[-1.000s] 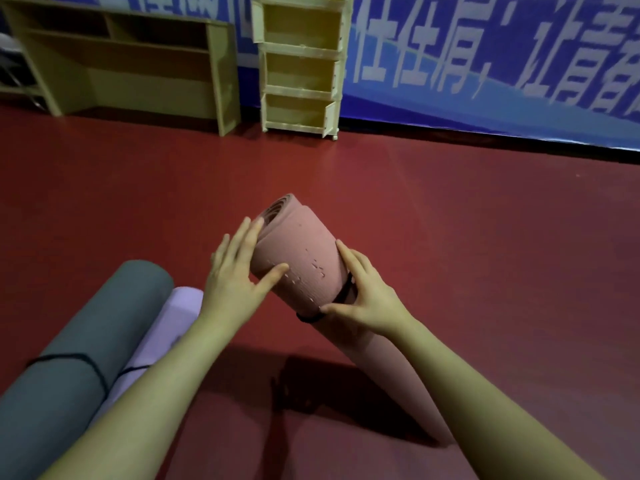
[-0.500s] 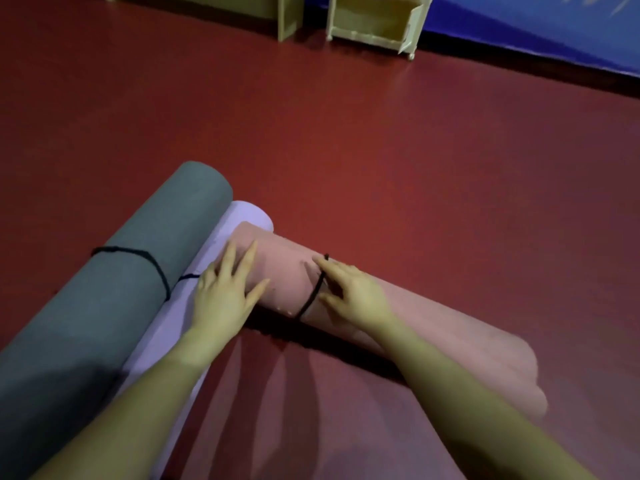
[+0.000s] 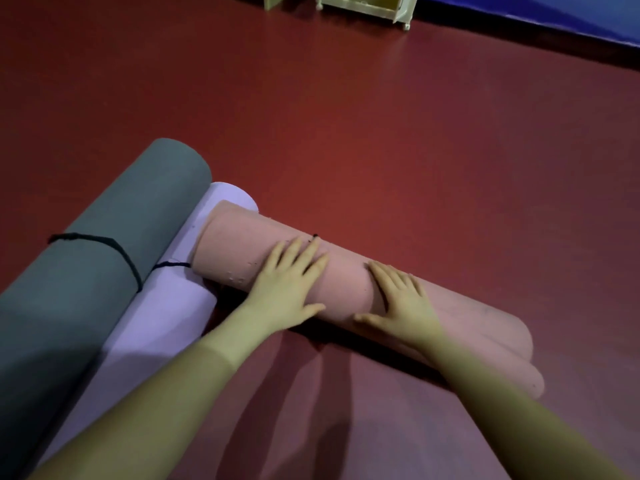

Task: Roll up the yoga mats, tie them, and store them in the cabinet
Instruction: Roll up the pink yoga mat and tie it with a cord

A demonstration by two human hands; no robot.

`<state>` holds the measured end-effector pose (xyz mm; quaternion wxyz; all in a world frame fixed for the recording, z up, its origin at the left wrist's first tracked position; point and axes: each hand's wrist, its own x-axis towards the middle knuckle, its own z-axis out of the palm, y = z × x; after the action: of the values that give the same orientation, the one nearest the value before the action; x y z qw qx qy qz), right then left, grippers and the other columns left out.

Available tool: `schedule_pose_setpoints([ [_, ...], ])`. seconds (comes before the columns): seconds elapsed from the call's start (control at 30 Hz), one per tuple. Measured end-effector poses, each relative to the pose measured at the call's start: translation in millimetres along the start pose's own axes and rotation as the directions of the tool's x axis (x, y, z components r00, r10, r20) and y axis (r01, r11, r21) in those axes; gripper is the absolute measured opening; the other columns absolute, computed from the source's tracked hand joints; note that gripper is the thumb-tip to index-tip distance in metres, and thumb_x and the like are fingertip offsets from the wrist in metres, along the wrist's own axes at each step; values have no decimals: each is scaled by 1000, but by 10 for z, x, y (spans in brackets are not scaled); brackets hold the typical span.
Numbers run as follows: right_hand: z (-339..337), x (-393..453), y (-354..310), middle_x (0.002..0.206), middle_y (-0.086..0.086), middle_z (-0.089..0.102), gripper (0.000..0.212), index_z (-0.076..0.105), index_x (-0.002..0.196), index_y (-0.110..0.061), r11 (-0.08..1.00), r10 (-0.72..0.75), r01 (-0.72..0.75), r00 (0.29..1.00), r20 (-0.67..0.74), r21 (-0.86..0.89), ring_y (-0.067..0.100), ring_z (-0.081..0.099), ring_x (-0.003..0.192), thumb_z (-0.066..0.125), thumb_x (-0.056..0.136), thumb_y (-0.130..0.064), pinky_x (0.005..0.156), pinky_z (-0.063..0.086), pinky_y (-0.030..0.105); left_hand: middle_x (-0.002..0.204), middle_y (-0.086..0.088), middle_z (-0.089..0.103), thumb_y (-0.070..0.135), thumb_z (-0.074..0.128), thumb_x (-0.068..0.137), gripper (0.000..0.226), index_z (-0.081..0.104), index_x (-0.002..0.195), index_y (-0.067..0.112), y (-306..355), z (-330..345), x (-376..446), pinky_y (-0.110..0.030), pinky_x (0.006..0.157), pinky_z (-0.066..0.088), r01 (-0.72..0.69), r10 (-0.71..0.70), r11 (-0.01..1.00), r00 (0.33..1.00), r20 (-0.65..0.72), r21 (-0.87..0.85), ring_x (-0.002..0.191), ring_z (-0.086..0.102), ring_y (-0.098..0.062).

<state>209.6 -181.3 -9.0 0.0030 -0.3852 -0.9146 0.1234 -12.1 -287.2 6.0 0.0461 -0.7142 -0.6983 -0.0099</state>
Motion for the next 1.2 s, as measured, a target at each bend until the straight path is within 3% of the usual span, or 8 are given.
schedule_pose_setpoints([
  [0.17,-15,-374,532,153,-4,32,106,35,146,-20,993,116,-116,993,-14,-12,19,29,141,32,62,-85,117,8,47,160,-5,0,61,49,86,89,6,152,20,565,-60,483,-48,115,-1,-175,165,983,975,147,57,146,1,-28],
  [0.37,59,-543,658,145,2,44,67,51,130,-14,989,88,-77,992,-93,124,21,38,136,59,78,-55,116,0,43,123,-10,64,60,64,73,63,66,119,17,667,206,498,-66,91,39,-247,245,969,968,43,26,114,58,-40],
  [0.57,85,-525,766,148,1,39,75,48,128,-17,981,34,-13,994,-103,194,14,31,140,38,75,-70,112,6,35,110,-3,67,64,30,85,62,66,104,16,601,137,618,-42,76,45,-260,260,966,965,-22,-1,92,60,-31],
  [0.77,197,-532,760,149,2,40,83,45,139,-15,989,102,-83,982,-159,122,20,35,139,29,79,-71,113,11,41,160,4,8,68,20,90,70,19,150,32,630,153,765,-50,115,10,-204,188,978,945,268,34,145,13,-29],
  [0.87,308,-537,717,143,12,47,60,61,117,-11,986,115,-82,964,-242,143,31,40,136,46,83,-58,109,22,52,152,4,34,70,16,83,73,44,140,34,626,223,691,-52,112,18,-190,197,980,971,139,-61,140,31,-33],
  [0.93,354,-524,668,142,13,49,39,63,105,-9,970,157,-99,951,-265,220,33,39,136,62,83,-40,109,20,51,127,0,62,61,32,82,58,71,110,27,645,258,649,-58,100,36,-206,203,958,978,-37,-200,120,55,-37],
  [1.03,352,-511,653,135,9,56,22,59,98,-14,944,191,-89,933,-306,318,27,45,132,68,83,-27,103,20,42,103,-1,73,48,45,82,40,75,79,21,702,299,648,-59,89,44,-188,146,947,974,-172,-262,101,67,-33],
  [1.2,222,-414,687,85,-9,68,6,44,92,-32,992,94,-39,858,-504,118,14,65,82,45,89,-36,79,22,33,90,0,74,39,50,84,35,74,77,14,722,334,702,-36,85,49,-193,73,932,929,-363,-306,84,71,-20],
])
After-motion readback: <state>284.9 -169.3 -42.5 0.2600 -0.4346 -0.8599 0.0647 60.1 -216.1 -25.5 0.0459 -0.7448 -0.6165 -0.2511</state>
